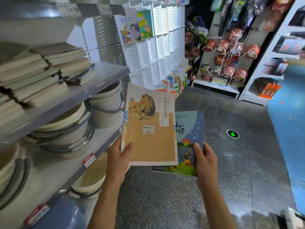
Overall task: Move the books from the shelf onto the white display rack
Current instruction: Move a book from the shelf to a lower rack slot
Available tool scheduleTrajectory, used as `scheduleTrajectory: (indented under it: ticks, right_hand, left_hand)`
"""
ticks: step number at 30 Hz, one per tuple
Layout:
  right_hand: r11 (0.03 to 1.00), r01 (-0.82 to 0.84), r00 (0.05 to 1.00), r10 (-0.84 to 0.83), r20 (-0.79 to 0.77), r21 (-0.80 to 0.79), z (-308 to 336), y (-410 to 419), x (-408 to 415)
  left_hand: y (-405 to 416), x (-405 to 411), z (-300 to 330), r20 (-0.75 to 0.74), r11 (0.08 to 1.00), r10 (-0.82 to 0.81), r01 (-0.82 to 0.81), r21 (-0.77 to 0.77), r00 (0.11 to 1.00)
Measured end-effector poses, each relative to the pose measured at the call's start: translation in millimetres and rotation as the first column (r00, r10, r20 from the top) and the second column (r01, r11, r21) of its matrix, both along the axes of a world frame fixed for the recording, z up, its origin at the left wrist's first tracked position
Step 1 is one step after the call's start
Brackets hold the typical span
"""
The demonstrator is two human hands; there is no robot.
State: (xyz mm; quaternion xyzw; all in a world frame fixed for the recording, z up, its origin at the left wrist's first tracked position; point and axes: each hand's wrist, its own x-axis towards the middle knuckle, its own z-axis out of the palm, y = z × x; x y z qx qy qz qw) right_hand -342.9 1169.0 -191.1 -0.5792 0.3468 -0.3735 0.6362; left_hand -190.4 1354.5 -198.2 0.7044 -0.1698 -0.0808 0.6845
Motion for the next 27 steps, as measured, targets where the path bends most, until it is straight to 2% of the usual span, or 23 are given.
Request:
scheduleTrajectory:
  ticks: [6, 11, 15, 19, 23, 27]
  right_hand:
    - [0.953, 0.189, 0.979, -0.201, -0.029, -0.236, 6.2, -62.4, 38.9]
    - [0.906, 0.287, 0.951, -0.31, -0.023, -0.312, 11.6, -110.2, 47.8]
    - [0.896, 0.329, 0.94, -0.342, 0.006, -0.299, 11.8, -155.0, 54.6]
    - [0.927, 0.289, 0.957, -0.288, 0.039, -0.238, 5.5, -209.0, 69.5]
    - [0.954, 0.245, 0.969, -0.24, 0.052, -0.17, -0.5, -280.1, 85.8]
    - [0.981, 0.174, 0.985, -0.174, 0.0, -0.089, 1.8, -365.4, 96.9]
  left_hand:
    - [-58.3, 69.5, -17.8, 0.011, 0.998, 0.028, -0.028, 0.05, 1.0]
    - [-116.5, 100.7, -20.0, 0.079, 0.995, 0.035, -0.041, 0.089, 0.996]
    - [-178.6, 114.4, -24.9, 0.066, 0.994, -0.027, 0.02, 0.103, 0.997]
    - [-252.3, 114.5, -25.9, 0.06, 0.99, -0.111, 0.104, 0.099, 0.992]
    - [-334.8, 114.8, -31.8, 0.009, 0.987, -0.159, 0.159, 0.032, 0.987]
    - [-419.0, 115.1, -22.6, -0.079, 0.975, -0.221, 0.218, -0.047, 0.972]
